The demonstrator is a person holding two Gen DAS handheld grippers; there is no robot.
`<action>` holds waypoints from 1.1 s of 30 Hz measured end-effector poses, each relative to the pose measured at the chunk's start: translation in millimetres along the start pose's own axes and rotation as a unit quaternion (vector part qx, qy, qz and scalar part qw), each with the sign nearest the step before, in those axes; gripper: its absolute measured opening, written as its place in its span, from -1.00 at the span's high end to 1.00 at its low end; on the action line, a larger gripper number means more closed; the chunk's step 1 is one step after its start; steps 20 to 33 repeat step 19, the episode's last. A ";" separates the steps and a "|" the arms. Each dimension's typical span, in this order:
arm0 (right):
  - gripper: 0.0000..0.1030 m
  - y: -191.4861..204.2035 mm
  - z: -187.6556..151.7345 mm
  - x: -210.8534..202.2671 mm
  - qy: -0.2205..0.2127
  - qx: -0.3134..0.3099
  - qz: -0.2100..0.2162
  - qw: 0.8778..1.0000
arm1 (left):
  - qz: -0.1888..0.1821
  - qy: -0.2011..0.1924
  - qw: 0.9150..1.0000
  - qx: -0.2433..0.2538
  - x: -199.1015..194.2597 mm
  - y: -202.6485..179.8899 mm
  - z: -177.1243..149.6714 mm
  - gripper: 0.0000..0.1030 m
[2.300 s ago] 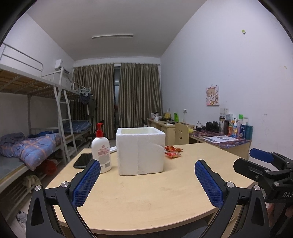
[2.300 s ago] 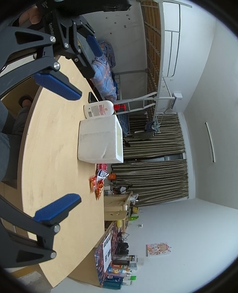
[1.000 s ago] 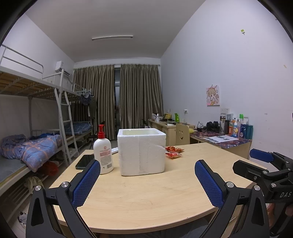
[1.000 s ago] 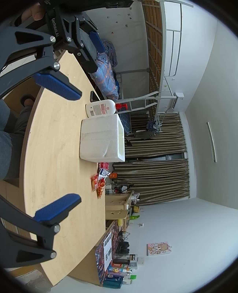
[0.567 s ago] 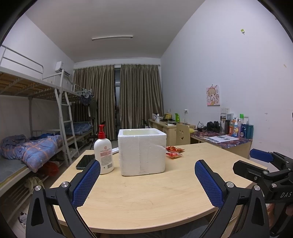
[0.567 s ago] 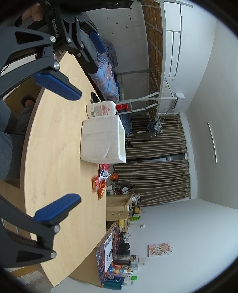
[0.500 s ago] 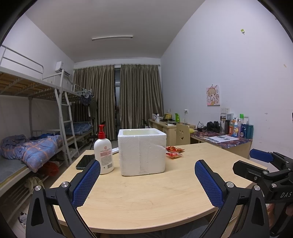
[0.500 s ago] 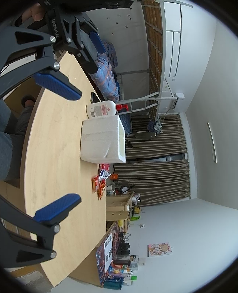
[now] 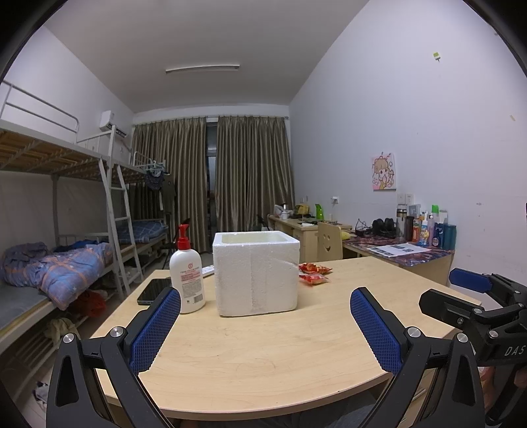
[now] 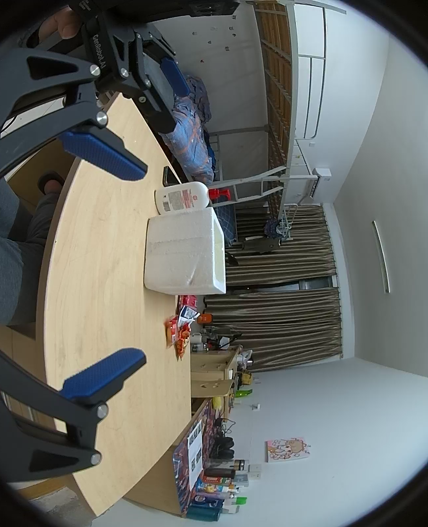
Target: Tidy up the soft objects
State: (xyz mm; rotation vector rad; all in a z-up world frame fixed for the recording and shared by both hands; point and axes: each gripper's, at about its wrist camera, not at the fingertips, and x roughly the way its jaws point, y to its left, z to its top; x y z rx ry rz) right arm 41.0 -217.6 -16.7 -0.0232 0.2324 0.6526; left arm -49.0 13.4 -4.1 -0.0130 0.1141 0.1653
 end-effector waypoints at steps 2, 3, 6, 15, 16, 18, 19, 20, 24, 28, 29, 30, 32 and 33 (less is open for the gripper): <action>-1.00 0.4 0.0 -0.1 0.000 0.000 0.000 1.000 | 0.000 0.000 1.000 0.000 0.0 0.4 -0.1 -1.00; -1.00 0.3 0.1 -0.2 0.000 -0.001 0.001 1.000 | -0.001 0.000 1.000 0.000 -0.6 0.7 -0.3 -1.00; -1.00 0.4 -0.2 0.1 0.001 -0.001 0.001 1.000 | 0.000 -0.001 1.000 0.000 -0.8 1.7 -0.2 -1.00; -1.00 0.2 -1.0 2.4 0.004 -0.001 -0.001 1.000 | 0.009 -0.007 1.000 -0.004 -0.5 3.4 0.2 -0.99; -1.00 -0.2 -1.1 2.5 0.004 -0.001 -0.001 1.000 | 0.007 -0.009 1.000 -0.004 -0.6 3.7 0.2 -0.99; -1.00 -0.2 -1.9 2.8 0.005 -0.001 -0.002 1.000 | 0.015 -0.008 1.000 -0.002 -0.3 2.3 0.2 -1.00; -1.00 -0.1 -2.1 2.6 0.006 -0.001 -0.001 1.000 | 0.013 -0.006 1.000 0.001 0.6 1.8 0.0 -1.00; -1.00 -0.1 -2.1 2.6 0.006 -0.001 -0.001 1.000 | 0.013 -0.006 1.000 0.001 0.6 1.8 0.0 -1.00; -1.00 -0.1 -2.1 2.6 0.006 -0.001 -0.001 1.000 | 0.013 -0.006 1.000 0.001 0.6 1.8 0.0 -1.00; -1.00 -0.1 -2.1 2.6 0.006 -0.001 -0.001 1.000 | 0.013 -0.006 1.000 0.001 0.6 1.8 0.0 -1.00; -1.00 -0.1 -2.1 2.6 0.006 -0.001 -0.001 1.000 | 0.013 -0.006 1.000 0.001 0.6 1.8 0.0 -1.00; -1.00 -0.1 -2.1 2.6 0.006 -0.001 -0.001 1.000 | 0.013 -0.006 1.000 0.001 0.6 1.8 0.0 -1.00; -1.00 -0.1 -2.1 2.6 0.006 -0.001 -0.001 1.000 | 0.013 -0.006 1.000 0.001 0.6 1.8 0.0 -1.00; -1.00 -0.1 -2.1 2.6 0.006 -0.001 -0.001 1.000 | 0.013 -0.006 1.000 0.001 0.6 1.8 0.0 -1.00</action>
